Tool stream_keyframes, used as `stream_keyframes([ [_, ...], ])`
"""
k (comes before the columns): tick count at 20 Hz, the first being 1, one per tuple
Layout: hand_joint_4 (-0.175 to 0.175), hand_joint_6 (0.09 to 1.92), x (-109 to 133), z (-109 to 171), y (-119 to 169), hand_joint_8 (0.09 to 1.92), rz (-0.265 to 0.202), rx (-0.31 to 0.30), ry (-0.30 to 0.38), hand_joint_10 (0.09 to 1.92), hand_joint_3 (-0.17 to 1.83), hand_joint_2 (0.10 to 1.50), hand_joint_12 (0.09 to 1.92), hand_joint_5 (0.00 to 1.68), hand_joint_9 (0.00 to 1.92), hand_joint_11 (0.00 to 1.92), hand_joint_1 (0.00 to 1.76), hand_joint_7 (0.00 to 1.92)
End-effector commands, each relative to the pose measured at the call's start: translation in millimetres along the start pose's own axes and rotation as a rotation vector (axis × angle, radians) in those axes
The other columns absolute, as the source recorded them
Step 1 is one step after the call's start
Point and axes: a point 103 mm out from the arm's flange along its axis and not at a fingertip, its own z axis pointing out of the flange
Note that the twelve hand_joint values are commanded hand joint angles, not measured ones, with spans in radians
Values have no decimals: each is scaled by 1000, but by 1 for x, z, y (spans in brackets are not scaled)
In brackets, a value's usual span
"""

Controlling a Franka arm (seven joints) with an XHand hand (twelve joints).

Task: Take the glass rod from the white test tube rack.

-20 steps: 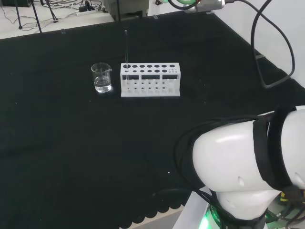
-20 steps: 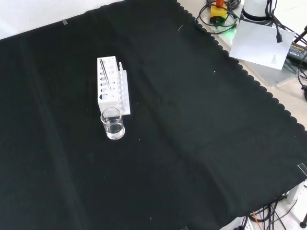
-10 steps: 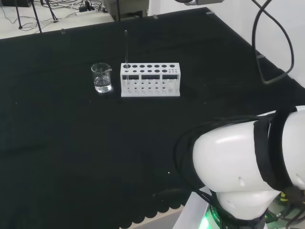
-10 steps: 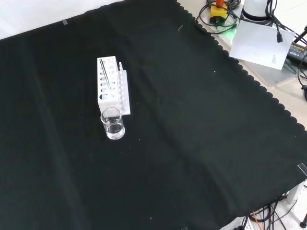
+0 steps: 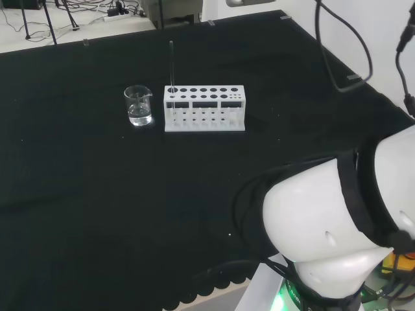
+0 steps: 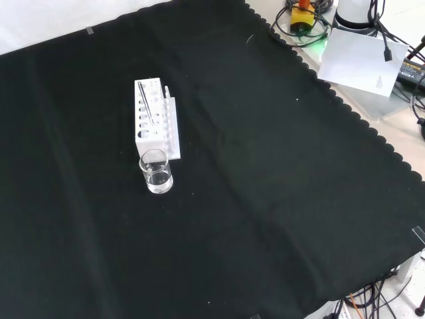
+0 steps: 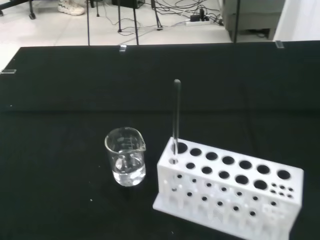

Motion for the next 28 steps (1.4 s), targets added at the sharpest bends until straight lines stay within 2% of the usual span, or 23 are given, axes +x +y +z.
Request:
stream_keyframes([
  [1,-116,87,20,9,43,660,-48,-6,0,840,600,868,1178,2,8,0,632,0],
  [5,-115,87,19,25,65,673,-52,17,-3,842,600,868,1176,6,10,0,632,0],
  [12,-115,87,8,45,100,695,-73,20,18,843,601,872,1172,14,10,0,625,0],
  [18,-114,87,1,68,128,742,-87,64,17,845,600,877,1166,25,4,0,615,0],
  [23,-115,87,-5,89,145,774,-81,97,11,848,599,881,1161,38,6,0,609,2],
  [28,-116,87,-9,106,154,790,-87,103,4,852,598,884,1161,50,16,0,604,9],
])
